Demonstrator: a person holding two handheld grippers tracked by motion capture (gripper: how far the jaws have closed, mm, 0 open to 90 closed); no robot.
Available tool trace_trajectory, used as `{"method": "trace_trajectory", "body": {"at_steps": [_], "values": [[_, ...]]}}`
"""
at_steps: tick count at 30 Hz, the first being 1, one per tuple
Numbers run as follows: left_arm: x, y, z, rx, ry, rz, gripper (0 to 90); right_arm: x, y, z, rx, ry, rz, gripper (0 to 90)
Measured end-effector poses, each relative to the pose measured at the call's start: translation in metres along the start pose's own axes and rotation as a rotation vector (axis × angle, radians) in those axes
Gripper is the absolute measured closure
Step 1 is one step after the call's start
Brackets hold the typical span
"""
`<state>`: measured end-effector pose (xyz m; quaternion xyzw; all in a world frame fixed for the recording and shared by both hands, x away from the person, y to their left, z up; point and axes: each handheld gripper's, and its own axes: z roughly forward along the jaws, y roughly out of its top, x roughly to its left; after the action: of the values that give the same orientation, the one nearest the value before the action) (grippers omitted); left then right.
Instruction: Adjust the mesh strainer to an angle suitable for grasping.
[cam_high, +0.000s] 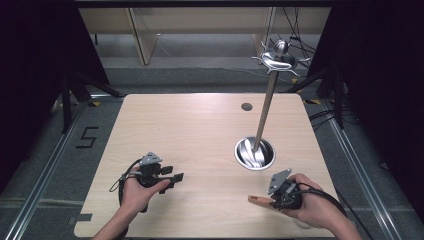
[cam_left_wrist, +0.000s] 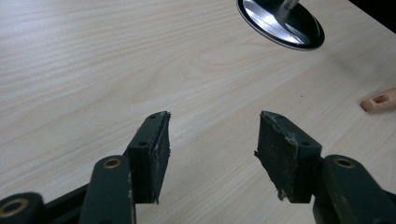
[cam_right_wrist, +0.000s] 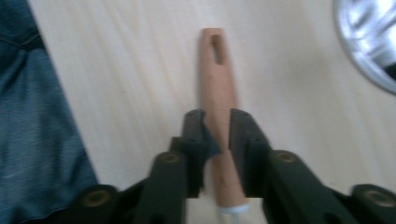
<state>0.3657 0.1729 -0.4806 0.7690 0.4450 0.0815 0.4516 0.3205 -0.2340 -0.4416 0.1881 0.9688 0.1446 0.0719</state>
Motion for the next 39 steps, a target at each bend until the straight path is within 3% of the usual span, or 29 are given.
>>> {"method": "trace_trajectory", "body": {"at_steps": [4,7,9,11,16,25,28,31,34,35,39], "values": [[0.0,0.0,-0.001,-0.001,-0.004,0.005,43.0,0.005,0.007,0.007,0.07,0.054,0.021,89.6],[-0.001,0.0,-0.002,-0.008,-0.005,0.001,43.0,0.007,0.01,0.011,0.117,0.048,0.064,90.0],[0.0,0.0,-0.002,-0.008,-0.006,0.001,43.0,0.008,0.012,0.015,0.116,0.045,0.078,90.0],[0.0,0.0,-0.001,-0.004,-0.004,0.005,43.0,0.01,0.016,0.02,0.138,0.061,0.068,90.0],[0.001,0.0,-0.001,-0.008,-0.007,-0.001,43.0,0.009,0.024,0.028,0.158,0.043,0.064,90.0],[0.001,0.001,-0.001,-0.001,-0.007,0.009,43.0,0.005,0.025,0.033,0.164,0.025,0.087,90.0],[0.001,0.001,-0.001,-0.003,-0.005,0.008,43.0,0.002,0.025,0.033,0.158,0.01,0.12,90.0],[0.001,0.001,-0.001,-0.007,-0.007,0.003,43.0,-0.001,0.026,0.033,0.16,0.006,0.108,90.0],[0.001,0.001,-0.001,-0.007,-0.007,0.003,43.0,-0.005,0.025,0.033,0.153,0.002,0.145,90.0],[0.001,0.001,-0.001,-0.007,-0.007,0.003,43.0,-0.007,0.025,0.033,0.132,-0.025,0.174,90.0],[0.001,0.001,-0.001,-0.007,-0.007,0.003,43.0,-0.014,0.023,0.032,0.115,-0.045,0.193,90.0]]}}
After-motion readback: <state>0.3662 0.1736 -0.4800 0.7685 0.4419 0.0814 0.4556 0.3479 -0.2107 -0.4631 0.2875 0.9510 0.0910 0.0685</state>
